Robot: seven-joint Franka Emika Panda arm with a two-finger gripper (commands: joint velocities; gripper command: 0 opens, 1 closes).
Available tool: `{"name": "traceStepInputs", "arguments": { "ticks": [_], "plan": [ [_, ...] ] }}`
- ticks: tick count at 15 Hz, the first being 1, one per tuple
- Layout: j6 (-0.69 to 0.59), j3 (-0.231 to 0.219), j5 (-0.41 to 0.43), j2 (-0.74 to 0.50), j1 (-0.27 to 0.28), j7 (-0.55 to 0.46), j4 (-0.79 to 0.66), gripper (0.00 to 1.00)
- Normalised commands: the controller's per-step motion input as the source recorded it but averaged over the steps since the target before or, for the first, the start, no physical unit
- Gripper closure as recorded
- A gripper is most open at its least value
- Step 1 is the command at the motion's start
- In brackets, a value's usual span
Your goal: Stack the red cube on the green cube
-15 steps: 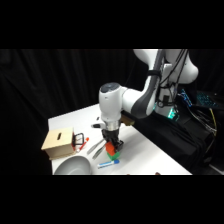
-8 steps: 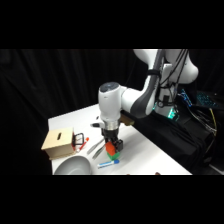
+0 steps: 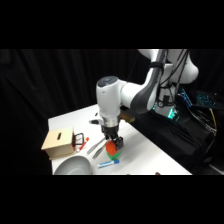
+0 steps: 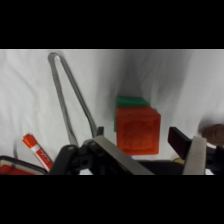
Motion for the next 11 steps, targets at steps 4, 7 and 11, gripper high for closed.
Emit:
{"name": "traceStepInputs", "arguments": {
  "ticks": [4, 7, 11],
  "plan": [
    [-0.34, -0.007, -0.037, -0.26, 0.061, 0.08, 0.05, 0.00],
    [-0.32, 0.008, -0.013, -0.20, 0.026, 0.07, 0.09, 0.00],
    [-0.42, 0.048, 0.013, -0.31, 0.056, 0.15, 0.08, 0.00]
  ]
}}
